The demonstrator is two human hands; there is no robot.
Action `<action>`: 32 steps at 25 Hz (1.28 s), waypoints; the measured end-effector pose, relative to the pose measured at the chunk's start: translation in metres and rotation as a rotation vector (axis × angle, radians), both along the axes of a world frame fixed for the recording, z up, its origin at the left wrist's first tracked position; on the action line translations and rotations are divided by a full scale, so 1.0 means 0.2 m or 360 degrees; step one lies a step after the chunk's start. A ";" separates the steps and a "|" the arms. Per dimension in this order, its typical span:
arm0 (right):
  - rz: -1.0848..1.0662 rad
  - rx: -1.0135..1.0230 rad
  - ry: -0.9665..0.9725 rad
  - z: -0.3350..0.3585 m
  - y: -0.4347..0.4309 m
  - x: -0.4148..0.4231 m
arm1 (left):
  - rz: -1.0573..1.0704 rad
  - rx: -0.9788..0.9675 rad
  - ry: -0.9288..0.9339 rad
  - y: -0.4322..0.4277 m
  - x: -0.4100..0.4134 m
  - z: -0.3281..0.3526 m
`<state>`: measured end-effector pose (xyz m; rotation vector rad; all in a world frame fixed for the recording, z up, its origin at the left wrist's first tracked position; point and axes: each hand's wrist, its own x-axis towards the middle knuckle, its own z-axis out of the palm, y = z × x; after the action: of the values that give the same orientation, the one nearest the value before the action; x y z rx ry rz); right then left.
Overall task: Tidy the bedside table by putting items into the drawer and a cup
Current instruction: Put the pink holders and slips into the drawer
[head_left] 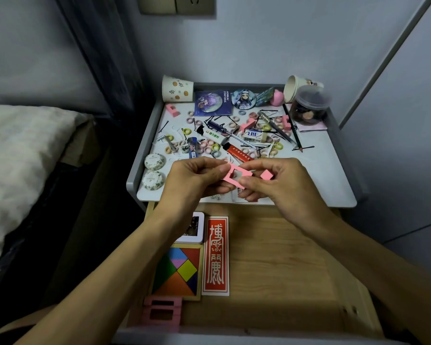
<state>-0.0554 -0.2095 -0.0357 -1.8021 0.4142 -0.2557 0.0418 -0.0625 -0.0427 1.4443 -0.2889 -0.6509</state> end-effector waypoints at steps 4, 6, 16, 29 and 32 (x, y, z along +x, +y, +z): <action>0.0031 -0.0026 -0.0018 -0.01 0.00 0.00 | 0.0008 0.0017 -0.0031 0.00 0.00 0.00; 0.0038 -0.0033 -0.0021 -0.02 -0.01 0.00 | -0.0002 0.0010 -0.0035 0.01 0.00 0.01; 0.0029 -0.0101 -0.0027 -0.02 -0.01 -0.01 | -0.0056 0.0016 -0.0037 0.01 0.00 0.01; 0.0117 -0.0264 -0.0086 -0.03 -0.01 -0.01 | -0.0182 0.0121 -0.0220 0.03 0.02 0.04; 0.0115 -0.0276 -0.0081 -0.03 -0.02 -0.01 | -0.0185 0.0104 -0.0175 0.02 0.02 0.04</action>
<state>-0.0579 -0.2137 -0.0414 -1.9718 0.2976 -0.2936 0.0462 -0.0581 -0.0346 1.5369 -0.4439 -0.6811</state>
